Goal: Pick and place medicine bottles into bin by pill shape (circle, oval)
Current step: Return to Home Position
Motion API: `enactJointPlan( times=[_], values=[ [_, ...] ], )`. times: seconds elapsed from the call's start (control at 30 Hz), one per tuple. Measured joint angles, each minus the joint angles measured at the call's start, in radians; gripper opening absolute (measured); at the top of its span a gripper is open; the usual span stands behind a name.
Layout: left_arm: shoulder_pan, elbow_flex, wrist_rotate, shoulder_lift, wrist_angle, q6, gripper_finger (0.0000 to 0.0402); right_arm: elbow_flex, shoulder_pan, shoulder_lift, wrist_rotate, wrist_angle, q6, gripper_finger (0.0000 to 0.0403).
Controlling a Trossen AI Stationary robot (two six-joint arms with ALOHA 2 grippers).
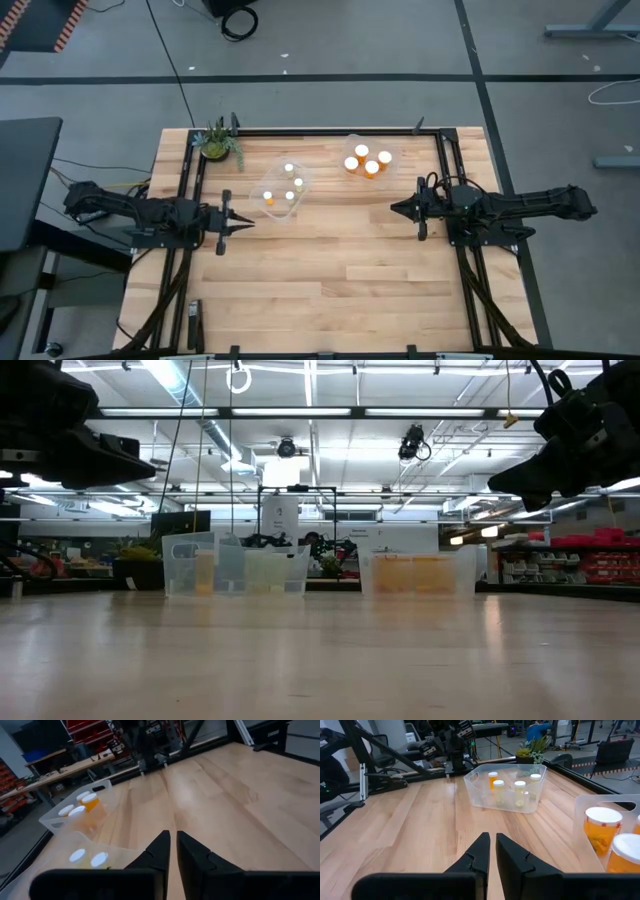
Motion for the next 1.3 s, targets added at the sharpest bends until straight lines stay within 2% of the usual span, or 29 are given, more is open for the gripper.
enactJointPlan(
  times=[0.33,0.77,1.1,1.3],
  values=[
    [-0.016,0.000,0.000,-0.011,-0.002,0.001,0.0033,0.000,0.000,0.000,0.000,0.000,0.000,0.0037],
    [-0.031,0.000,-0.002,-0.115,0.000,0.000,0.0040,0.000,0.000,0.000,0.000,0.000,0.000,0.0037],
    [-0.031,-0.001,-0.002,-0.114,0.000,0.000,0.0028,0.000,0.000,0.000,0.000,0.000,0.000,0.0037],
    [-0.031,-0.001,-0.002,-0.114,0.000,0.000,0.0035,0.000,0.000,0.000,0.000,0.000,0.000,0.0037]
  ],
)
